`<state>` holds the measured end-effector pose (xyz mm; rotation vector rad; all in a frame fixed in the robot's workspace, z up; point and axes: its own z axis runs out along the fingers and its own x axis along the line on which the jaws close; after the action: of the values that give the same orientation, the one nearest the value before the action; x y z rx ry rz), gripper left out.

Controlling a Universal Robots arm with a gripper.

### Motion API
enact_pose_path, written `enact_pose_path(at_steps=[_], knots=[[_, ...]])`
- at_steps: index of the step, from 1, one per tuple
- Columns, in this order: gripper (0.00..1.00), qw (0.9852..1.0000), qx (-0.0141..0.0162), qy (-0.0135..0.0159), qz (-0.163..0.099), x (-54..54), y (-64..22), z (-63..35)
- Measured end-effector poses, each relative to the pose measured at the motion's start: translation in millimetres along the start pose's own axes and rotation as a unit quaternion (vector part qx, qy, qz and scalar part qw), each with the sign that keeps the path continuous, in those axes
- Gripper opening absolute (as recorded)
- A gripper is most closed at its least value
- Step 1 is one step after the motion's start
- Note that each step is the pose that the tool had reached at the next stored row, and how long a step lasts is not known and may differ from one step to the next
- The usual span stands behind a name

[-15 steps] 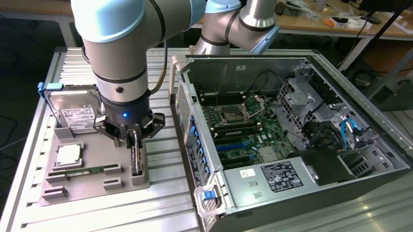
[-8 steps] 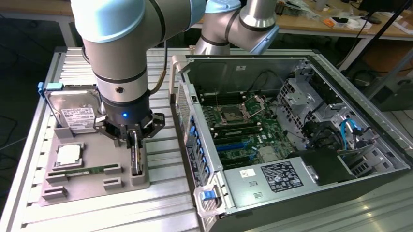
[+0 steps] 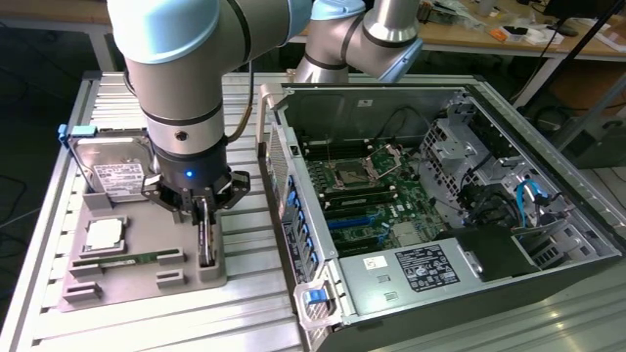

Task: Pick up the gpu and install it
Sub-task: 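Pick up the gpu and move the gpu toward the slot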

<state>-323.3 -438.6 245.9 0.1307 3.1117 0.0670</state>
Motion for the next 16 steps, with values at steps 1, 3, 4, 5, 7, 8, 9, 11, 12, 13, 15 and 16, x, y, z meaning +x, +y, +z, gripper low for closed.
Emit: enact_pose_path(at_steps=[1, 3, 4, 5, 7, 8, 9, 11, 12, 13, 15, 16], knots=[[0.27, 1.0000, 0.0000, 0.0000, 0.000, 0.0, 0.1, -1.3], [0.27, 1.0000, 0.0000, 0.0000, 0.000, -0.1, 0.2, -4.5], [0.27, 1.0000, 0.0000, 0.0000, 0.000, -0.1, 0.3, -5.8], [0.27, 1.0000, 0.0000, 0.0000, 0.000, -0.2, 0.3, -7.1], [0.27, 1.0000, 0.0001, 0.0001, 0.000, -0.2, 0.4, -10.3], [0.27, 1.0000, 0.0000, 0.0000, 0.000, -0.3, 0.5, -11.9], [0.27, 1.0000, 0.0000, 0.0001, 0.000, -0.3, 0.6, -13.5], [0.27, 1.0000, 0.0000, 0.0000, 0.000, -0.4, 0.8, -16.8], [0.27, 1.0000, 0.0000, 0.0000, 0.000, -0.4, 0.8, -18.5], [0.27, 1.0000, 0.0000, 0.0000, 0.000, -0.5, 0.9, -20.1], [0.27, 1.0000, -0.0001, 0.0000, 0.000, -0.5, 1.0, -21.1], [0.27, 1.0000, -0.0001, 0.0000, 0.000, -0.5, 1.0, -21.1]])
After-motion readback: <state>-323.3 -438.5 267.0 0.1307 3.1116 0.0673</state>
